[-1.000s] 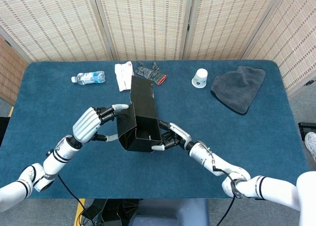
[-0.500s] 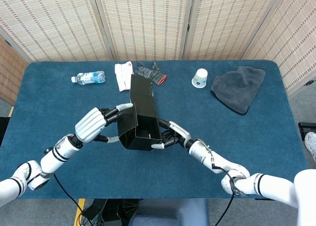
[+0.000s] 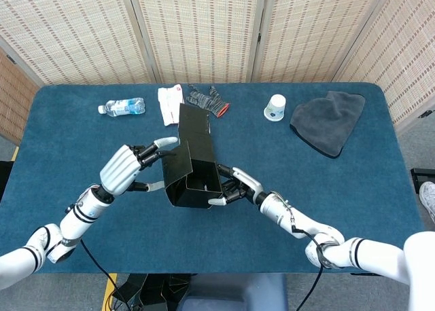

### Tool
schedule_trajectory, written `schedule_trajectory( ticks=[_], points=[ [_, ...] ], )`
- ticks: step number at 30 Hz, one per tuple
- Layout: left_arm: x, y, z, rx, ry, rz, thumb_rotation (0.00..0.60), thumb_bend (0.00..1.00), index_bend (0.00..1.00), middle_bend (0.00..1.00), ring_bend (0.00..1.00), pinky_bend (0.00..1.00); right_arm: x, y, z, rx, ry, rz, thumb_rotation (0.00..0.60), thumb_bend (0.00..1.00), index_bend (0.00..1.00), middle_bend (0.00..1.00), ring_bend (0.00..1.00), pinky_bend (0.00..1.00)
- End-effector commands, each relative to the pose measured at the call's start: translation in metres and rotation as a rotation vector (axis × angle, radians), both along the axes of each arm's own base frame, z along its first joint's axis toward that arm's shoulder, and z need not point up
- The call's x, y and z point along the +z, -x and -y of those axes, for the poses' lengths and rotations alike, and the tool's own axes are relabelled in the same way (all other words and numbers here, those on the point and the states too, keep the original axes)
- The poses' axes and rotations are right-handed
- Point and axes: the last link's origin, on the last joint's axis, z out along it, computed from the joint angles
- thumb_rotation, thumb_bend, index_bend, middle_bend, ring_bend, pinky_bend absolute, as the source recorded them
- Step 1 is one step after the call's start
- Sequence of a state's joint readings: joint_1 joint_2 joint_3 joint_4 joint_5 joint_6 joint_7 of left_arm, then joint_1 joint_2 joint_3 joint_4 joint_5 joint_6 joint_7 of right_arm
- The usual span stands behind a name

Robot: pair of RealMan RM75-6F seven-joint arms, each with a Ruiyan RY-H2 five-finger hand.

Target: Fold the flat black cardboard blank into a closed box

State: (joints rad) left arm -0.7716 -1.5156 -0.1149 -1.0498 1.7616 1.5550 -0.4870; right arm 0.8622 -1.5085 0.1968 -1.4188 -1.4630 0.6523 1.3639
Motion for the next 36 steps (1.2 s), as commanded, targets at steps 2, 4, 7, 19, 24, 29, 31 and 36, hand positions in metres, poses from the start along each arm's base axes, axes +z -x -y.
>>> schedule_trajectory(
  ticks=[2,4,7,19,24,29,31,36],
  points=[
    [-0.002,0.001,0.002,-0.011,-0.023,0.046,0.600,0.00,0.47,0.40,0.72,0.81,0.000,0.000,-0.001,0.007,-0.001,-0.003,0.600,0.33,0.39,0.42,0.81,1.00],
    [-0.004,0.000,0.003,-0.022,-0.018,0.051,0.600,0.00,0.49,0.42,0.73,0.81,0.002,0.000,-0.001,0.006,0.002,0.002,0.600,0.33,0.39,0.42,0.81,1.00],
    [-0.005,-0.001,0.004,-0.029,-0.001,0.038,0.600,0.00,0.52,0.43,0.73,0.81,0.004,-0.001,-0.001,0.003,0.004,0.010,0.600,0.33,0.39,0.42,0.81,1.00],
    [-0.011,-0.008,0.009,-0.006,0.052,-0.040,0.600,0.00,0.45,0.39,0.69,0.78,0.007,0.001,0.000,0.002,0.018,0.009,0.600,0.33,0.39,0.42,0.81,1.00],
    [-0.012,-0.013,0.009,-0.001,0.051,-0.029,0.600,0.00,0.42,0.35,0.69,0.78,0.005,0.003,0.000,0.001,0.020,0.006,0.600,0.33,0.39,0.43,0.81,1.00],
    [-0.016,-0.016,0.011,-0.016,0.056,-0.063,0.600,0.00,0.43,0.35,0.69,0.78,0.005,0.003,0.002,-0.003,0.026,0.005,0.600,0.33,0.39,0.43,0.81,1.00],
    [-0.017,-0.017,0.011,-0.018,0.058,-0.074,0.600,0.00,0.43,0.35,0.69,0.78,0.005,0.003,0.003,0.002,0.030,-0.006,0.600,0.33,0.39,0.43,0.81,1.00],
    [-0.015,-0.020,0.009,-0.018,0.056,-0.087,0.600,0.00,0.44,0.35,0.69,0.78,0.003,0.005,0.004,0.025,0.039,-0.055,0.600,0.33,0.40,0.43,0.81,1.00]
  ],
)
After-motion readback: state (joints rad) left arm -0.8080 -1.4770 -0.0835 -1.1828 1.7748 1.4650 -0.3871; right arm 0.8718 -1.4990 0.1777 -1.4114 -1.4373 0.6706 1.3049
